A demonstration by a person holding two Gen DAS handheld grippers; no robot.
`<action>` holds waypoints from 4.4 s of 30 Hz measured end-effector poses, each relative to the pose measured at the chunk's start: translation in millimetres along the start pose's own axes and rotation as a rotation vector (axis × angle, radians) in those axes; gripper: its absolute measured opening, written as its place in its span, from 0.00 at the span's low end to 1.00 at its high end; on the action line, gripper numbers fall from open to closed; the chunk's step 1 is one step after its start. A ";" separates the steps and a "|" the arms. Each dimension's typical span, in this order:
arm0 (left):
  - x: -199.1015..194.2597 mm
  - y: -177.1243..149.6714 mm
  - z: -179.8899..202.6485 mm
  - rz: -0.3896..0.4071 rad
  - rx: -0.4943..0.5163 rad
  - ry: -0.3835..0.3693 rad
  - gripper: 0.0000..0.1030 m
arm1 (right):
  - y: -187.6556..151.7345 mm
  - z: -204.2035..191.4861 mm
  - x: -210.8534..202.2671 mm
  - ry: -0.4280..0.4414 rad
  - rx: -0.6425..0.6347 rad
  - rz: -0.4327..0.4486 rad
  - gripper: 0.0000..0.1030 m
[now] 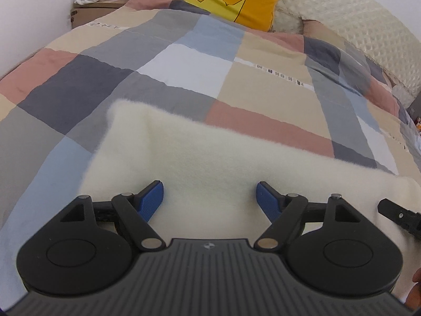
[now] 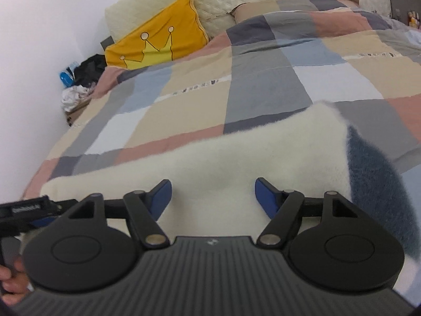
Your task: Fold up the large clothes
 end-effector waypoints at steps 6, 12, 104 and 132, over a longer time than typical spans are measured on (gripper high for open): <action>10.0 -3.7 0.8 -0.004 0.028 -0.012 0.79 | -14.4 -8.2 15.1 -0.040 -0.123 -0.016 0.71; 6.8 -8.1 4.5 0.008 0.071 -0.014 0.80 | -16.6 -4.5 14.4 -0.031 -0.099 -0.002 0.71; -10.5 -87.0 -87.1 -0.117 -0.948 -0.250 0.80 | -95.2 36.8 -38.4 0.253 1.078 0.062 0.91; -14.6 -73.6 -77.0 -0.021 -0.732 -0.160 0.47 | -80.9 53.0 -27.6 0.036 0.984 0.048 0.37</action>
Point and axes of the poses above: each gripper's, at about its wrist camera, not at the fingertips, and x roughly the way its jaws point, z to its right, y to its top, the point moved 1 cm from there along x, roughly the way its jaws point, and after that the axes turned 6 degrees about z, right-handed, at the moved point
